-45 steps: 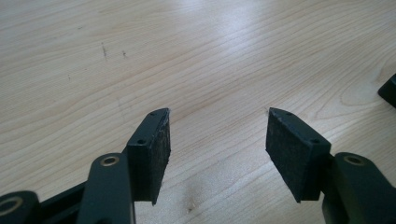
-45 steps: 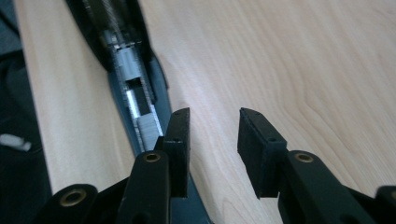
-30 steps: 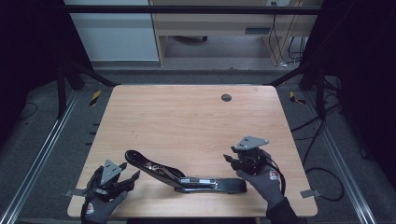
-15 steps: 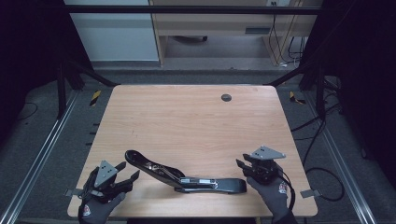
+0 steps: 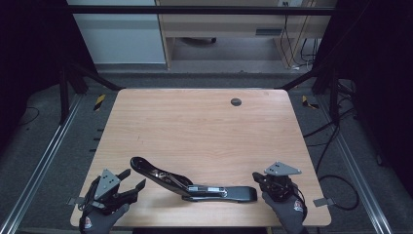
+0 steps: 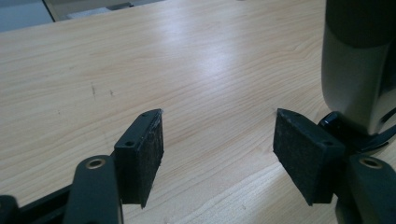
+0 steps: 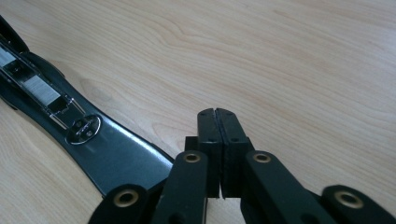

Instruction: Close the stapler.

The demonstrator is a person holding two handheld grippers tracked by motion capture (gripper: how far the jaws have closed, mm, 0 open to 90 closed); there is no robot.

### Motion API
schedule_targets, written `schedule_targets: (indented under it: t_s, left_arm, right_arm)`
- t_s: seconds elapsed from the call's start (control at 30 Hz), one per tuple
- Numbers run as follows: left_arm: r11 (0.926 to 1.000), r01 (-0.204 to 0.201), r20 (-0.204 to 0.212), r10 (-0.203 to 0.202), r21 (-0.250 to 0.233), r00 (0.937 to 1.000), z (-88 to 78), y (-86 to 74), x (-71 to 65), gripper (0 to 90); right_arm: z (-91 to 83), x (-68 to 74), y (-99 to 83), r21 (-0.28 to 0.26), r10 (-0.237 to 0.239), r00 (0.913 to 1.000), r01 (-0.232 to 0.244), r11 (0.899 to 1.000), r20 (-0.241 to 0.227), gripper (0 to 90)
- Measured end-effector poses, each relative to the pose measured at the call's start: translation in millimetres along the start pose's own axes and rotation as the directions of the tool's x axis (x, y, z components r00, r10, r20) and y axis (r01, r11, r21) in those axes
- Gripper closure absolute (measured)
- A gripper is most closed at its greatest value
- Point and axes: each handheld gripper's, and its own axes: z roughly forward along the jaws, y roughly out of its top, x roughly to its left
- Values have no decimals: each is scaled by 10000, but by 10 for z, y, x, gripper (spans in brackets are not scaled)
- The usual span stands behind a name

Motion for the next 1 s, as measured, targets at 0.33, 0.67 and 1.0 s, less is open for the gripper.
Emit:
schedule_targets:
  t_s: [0.33,0.67,1.0]
  left_arm:
    - [9992,117,84,-114,-370,9999,-73,19,-7,293]
    - [9939,275,534,-219,-1072,9983,-191,72,-48,257]
    - [9920,240,672,-157,-1239,9976,-221,100,-119,250]
  right_arm:
    - [30,17,-34,371,-93,9997,101,9993,-220,900]
    - [31,49,-83,606,70,9988,-41,9982,-480,900]
    - [108,119,-105,903,36,9973,30,9959,-736,900]
